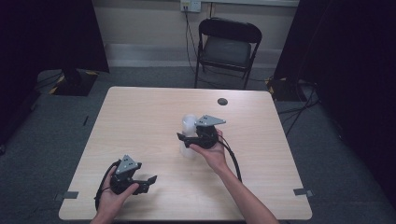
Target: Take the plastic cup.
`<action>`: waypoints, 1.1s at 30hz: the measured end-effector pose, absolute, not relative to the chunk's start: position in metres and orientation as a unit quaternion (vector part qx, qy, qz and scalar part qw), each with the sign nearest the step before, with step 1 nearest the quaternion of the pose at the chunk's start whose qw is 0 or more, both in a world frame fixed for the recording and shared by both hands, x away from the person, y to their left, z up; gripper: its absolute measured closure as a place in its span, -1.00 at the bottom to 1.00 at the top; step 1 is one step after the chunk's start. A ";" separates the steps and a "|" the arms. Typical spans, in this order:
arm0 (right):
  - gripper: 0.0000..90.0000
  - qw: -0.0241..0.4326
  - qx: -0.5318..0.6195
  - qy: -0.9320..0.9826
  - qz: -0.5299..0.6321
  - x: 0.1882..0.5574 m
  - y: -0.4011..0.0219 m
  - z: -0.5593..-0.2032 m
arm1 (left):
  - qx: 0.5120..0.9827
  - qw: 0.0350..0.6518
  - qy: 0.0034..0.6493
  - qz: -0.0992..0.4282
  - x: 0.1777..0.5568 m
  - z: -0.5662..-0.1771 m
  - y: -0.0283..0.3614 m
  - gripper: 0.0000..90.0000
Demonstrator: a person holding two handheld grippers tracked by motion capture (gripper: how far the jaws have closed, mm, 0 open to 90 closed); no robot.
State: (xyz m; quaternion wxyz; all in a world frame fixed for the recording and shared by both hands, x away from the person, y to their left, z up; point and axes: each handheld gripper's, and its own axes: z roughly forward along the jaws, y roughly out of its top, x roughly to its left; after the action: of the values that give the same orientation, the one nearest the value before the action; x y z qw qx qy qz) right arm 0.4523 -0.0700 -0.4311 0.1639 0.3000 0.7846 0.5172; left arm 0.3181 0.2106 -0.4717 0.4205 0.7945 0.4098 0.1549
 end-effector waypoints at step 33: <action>-0.31 0.165 0.297 0.766 0.545 0.451 -0.072 -0.416 | 0.795 0.419 0.409 0.157 0.319 -0.472 0.212 -0.58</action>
State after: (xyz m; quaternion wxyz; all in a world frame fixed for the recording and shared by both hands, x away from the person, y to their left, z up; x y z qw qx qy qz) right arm 0.4510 -0.0719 -0.4156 0.1652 0.2970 0.7665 0.5450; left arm 0.3186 0.2117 -0.4717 0.4190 0.7951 0.4094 0.1568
